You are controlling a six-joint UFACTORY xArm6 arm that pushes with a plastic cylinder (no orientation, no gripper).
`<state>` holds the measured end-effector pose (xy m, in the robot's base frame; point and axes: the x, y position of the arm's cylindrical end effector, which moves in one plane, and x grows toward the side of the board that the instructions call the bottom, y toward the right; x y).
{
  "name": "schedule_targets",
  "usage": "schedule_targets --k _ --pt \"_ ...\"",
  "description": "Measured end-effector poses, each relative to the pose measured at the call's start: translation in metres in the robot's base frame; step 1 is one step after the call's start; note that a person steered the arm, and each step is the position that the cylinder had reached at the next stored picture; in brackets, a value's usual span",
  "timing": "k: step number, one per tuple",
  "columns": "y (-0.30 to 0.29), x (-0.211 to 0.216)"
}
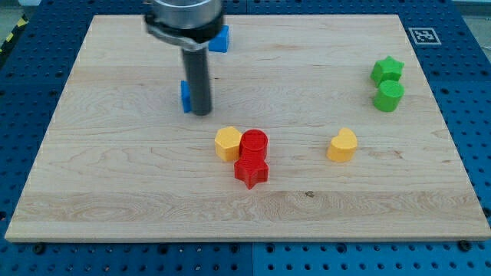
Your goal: Push the blue triangle to center left
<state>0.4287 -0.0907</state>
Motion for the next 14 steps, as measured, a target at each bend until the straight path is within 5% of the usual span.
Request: schedule_targets --k 1,3,5,10,14 --pt "-0.018 0.0" --pt "0.034 0.0" --pt "0.054 -0.039" --pt "-0.061 -0.024" --pt "-0.048 0.003"
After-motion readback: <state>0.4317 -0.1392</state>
